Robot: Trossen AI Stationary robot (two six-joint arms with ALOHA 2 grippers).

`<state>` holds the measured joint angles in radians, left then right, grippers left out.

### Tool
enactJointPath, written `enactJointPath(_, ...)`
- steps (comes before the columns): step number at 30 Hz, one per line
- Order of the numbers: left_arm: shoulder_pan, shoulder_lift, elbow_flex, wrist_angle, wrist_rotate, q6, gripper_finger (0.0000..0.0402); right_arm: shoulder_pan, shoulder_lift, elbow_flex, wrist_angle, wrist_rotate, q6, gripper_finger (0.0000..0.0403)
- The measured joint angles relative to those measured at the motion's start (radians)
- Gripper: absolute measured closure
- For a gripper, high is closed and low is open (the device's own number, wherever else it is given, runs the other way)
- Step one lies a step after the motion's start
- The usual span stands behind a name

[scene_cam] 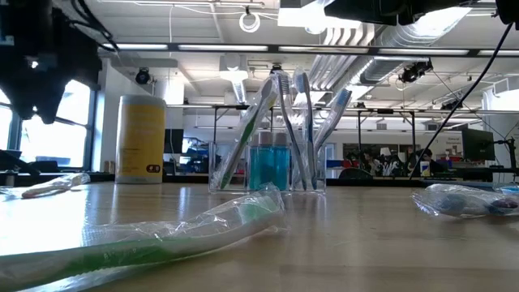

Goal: Pick & Place toothbrushing station
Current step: Put the orange toothbrush into the transparent organizer

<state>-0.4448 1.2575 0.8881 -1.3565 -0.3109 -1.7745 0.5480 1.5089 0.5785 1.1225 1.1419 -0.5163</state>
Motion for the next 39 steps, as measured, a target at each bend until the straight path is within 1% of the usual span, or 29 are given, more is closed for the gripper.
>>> enactJointPath(2, 0.000, 0.000, -0.037, 0.032, 0.006, 0.037, 0.0220, 0.000, 0.000, 0.000, 0.000, -0.001, 0.000, 0.0188)
enactJointPath(4, 0.022, 0.000, -0.077, 0.073, 0.013, 0.039, 0.0220, 0.000, 0.000, 0.000, 0.000, -0.010, 0.000, 0.0188)
enactJointPath(8, 0.106, 0.000, -0.137, 0.177, 0.022, 0.051, 0.0220, 0.000, 0.000, 0.000, 0.000, -0.040, 0.001, 0.0188)
enactJointPath(12, 0.205, 0.000, -0.181, 0.279, 0.041, 0.147, 0.0220, 0.000, 0.000, 0.000, 0.000, -0.045, 0.027, 0.0188)
enactJointPath(17, 0.324, 0.000, -0.245, 0.450, 0.101, 0.276, 0.0220, 0.000, 0.000, 0.000, -0.021, -0.045, 0.049, 0.0188)
enactJointPath(22, 0.418, 0.003, -0.318, 0.557, 0.198, 0.289, 0.0220, 0.000, 0.000, 0.000, -0.021, -0.045, 0.049, 0.0188)
enactJointPath(26, 0.473, 0.000, -0.364, 0.597, 0.253, 0.285, 0.0220, 0.000, 0.000, 0.000, -0.031, -0.045, 0.048, 0.0188)
enactJointPath(29, 0.485, 0.001, -0.371, 0.599, 0.240, 0.311, 0.0220, -0.001, 0.000, 0.000, -0.056, -0.044, 0.052, 0.0188)
enactJointPath(33, 0.482, 0.002, -0.373, 0.610, 0.148, 0.433, 0.0220, -0.001, 0.000, 0.000, -0.074, -0.044, 0.053, 0.0188)
enactJointPath(37, 0.483, 0.002, -0.374, 0.625, 0.138, 0.471, 0.0221, -0.001, 0.000, 0.000, -0.074, -0.044, 0.053, 0.0188)
enactJointPath(39, 0.483, 0.002, -0.375, 0.639, 0.128, 0.521, 0.0226, -0.001, 0.000, 0.000, -0.074, -0.044, 0.053, 0.0188)
